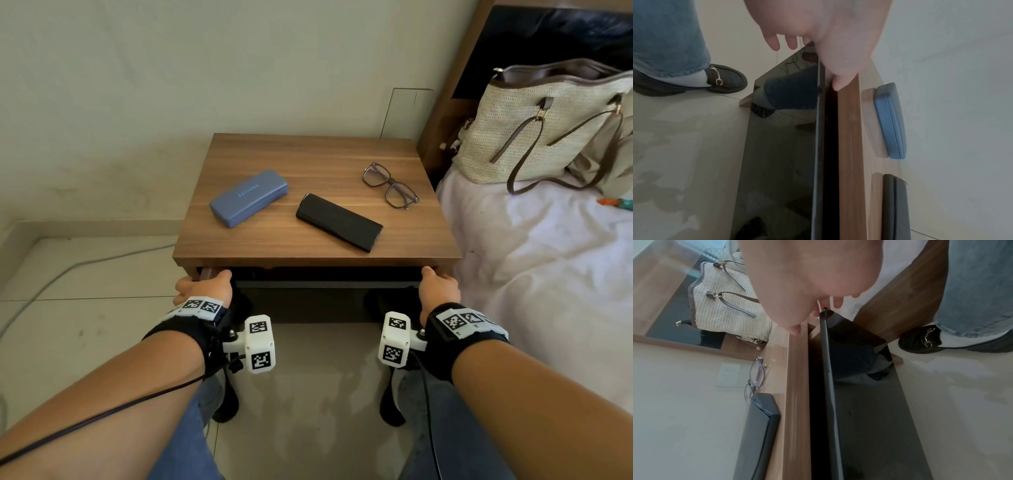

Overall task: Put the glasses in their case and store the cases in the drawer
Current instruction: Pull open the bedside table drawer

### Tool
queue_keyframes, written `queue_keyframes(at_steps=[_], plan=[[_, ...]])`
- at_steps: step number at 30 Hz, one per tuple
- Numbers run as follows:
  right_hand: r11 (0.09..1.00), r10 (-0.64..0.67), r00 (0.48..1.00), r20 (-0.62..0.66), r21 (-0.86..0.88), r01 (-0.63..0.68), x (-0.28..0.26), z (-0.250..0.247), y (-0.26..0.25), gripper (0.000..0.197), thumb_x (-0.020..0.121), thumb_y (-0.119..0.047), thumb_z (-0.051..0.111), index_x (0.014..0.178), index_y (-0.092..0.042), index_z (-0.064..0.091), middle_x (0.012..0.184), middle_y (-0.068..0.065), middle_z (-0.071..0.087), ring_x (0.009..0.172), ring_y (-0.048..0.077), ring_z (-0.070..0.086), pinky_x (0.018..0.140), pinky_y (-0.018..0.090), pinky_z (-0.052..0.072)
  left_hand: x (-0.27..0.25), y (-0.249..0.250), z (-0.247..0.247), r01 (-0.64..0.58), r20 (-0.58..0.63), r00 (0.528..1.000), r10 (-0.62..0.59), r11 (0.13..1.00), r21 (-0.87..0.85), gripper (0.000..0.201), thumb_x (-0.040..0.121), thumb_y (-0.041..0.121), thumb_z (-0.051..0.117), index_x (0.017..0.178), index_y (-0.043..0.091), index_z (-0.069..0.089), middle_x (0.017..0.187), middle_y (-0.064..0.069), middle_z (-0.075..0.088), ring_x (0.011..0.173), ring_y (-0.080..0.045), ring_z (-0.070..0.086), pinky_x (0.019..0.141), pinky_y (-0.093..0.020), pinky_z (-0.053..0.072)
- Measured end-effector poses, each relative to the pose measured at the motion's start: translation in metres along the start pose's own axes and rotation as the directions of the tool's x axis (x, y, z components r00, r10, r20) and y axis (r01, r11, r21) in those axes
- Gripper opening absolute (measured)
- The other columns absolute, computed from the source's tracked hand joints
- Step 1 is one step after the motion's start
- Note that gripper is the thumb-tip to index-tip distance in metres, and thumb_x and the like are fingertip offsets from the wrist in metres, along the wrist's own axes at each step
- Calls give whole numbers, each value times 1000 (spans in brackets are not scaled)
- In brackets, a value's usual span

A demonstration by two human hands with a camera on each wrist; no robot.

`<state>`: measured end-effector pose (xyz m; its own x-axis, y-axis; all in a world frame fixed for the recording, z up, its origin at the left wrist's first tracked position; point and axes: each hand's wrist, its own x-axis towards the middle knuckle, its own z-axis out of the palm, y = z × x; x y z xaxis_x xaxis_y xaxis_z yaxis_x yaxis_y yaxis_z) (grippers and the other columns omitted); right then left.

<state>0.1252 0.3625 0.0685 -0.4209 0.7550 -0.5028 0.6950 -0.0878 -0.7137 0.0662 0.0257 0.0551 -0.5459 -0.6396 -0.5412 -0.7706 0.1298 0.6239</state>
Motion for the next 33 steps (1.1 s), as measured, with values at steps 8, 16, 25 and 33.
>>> queue_keyframes(at_steps=[8,16,25,33], plan=[[907,-327,945,-10,-286,310,-35,9,-1,41,88,-35,43,122,-21,61,129,9,58,123,32,51,109,48,35,41,-30,13,43,12,999,-43,999,19,100,40,41,68,130,31,25,132,-16,47,117,-42,50,96,-56,45],[633,-247,840,483,-576,517,-63,27,5,39,98,-42,35,112,-21,66,116,6,67,123,27,52,118,49,6,-31,-11,-20,-200,-79,973,217,963,182,62,76,31,66,133,19,46,143,-13,38,129,-38,41,106,-48,35],[600,-217,837,502,-608,520,-65,24,7,39,97,-44,38,116,-23,64,119,5,66,124,27,52,118,50,10,-60,-1,-2,-636,539,711,452,739,221,37,99,35,43,112,17,72,119,-3,68,112,-23,59,89,-29,39],[554,-164,852,498,-668,497,-68,19,14,42,96,-46,40,119,-20,64,128,7,62,129,30,47,117,50,17,-68,-1,-4,-627,643,722,255,635,451,38,98,26,45,124,7,65,133,-11,60,124,-28,54,100,-33,41]])
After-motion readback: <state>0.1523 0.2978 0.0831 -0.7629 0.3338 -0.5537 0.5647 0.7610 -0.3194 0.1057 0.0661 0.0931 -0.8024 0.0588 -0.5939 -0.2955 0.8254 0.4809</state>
